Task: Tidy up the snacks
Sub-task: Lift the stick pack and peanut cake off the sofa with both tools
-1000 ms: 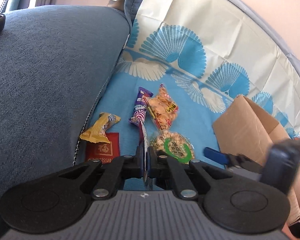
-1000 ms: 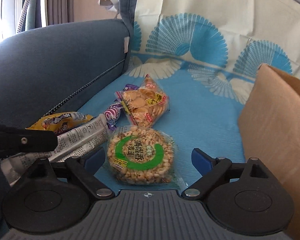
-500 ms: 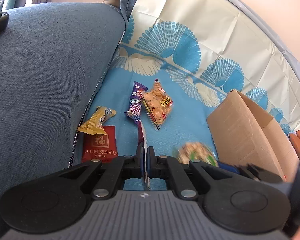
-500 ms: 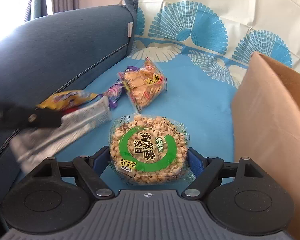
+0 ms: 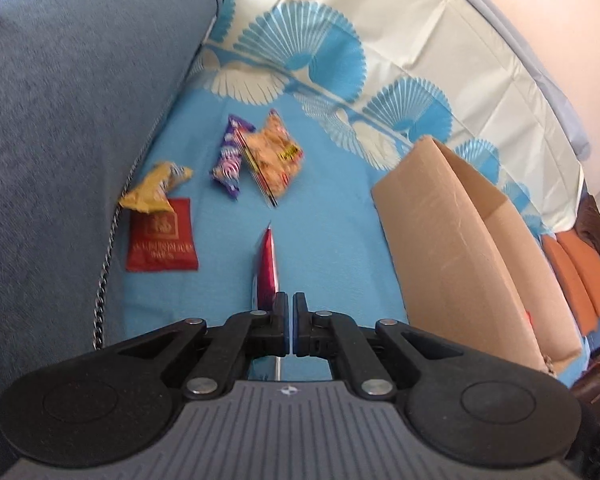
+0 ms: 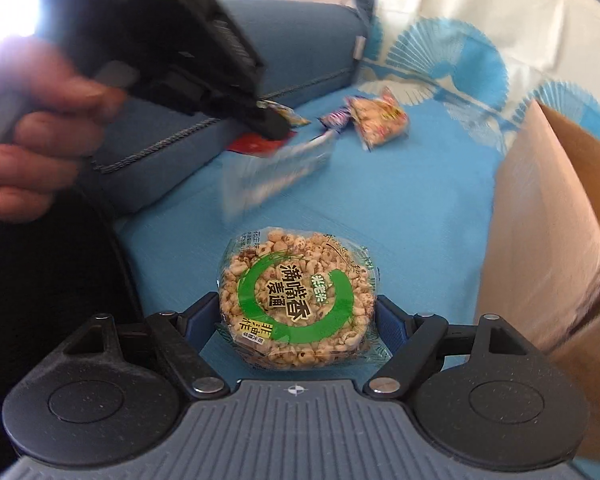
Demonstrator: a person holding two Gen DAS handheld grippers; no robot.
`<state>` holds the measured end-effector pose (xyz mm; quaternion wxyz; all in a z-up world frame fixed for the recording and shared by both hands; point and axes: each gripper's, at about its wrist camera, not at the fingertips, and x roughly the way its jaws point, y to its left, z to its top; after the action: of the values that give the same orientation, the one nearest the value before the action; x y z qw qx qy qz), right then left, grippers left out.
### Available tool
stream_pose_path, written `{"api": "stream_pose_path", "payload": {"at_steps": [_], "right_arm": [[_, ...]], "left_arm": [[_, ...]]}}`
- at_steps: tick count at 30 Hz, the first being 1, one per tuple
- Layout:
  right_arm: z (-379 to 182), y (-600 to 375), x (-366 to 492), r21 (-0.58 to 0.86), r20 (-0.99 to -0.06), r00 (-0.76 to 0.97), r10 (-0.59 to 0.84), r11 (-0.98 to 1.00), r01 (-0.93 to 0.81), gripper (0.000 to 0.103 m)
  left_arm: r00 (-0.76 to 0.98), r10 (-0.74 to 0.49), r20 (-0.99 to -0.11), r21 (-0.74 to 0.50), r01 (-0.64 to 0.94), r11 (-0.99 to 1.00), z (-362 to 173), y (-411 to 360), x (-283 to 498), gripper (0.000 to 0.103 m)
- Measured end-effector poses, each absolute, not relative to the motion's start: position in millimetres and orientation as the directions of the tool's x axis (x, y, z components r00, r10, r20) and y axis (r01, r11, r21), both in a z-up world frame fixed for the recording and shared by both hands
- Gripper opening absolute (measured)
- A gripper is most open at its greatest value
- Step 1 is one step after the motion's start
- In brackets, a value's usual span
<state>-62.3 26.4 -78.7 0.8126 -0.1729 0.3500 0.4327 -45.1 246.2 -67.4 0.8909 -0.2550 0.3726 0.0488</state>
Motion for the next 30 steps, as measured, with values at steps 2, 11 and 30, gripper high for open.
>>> {"api": "stream_pose_path", "payload": {"at_steps": [2,11,30], "right_arm": [[-83,25,-57,0.046,-0.724,0.394,0.567,0.609,-0.792,0.082],[-92,27,-61,0.01,-0.725,0.392,0.566,0.578,-0.816,0.083],[-93,27,-54,0.032,-0.732,0.392,0.557,0.603,-0.797,0.084]], "left_arm": [[0.694,-0.105,-0.712,-0.41,-0.289,0.865,-69,243,-47,0.001],[0.622,0.066,-0.78,-0.223,-0.375,0.9,-74,224,-37,0.018],[0.49,0.21,-0.846,0.012,-0.376,0.926,-102,205,6,0.048]]}}
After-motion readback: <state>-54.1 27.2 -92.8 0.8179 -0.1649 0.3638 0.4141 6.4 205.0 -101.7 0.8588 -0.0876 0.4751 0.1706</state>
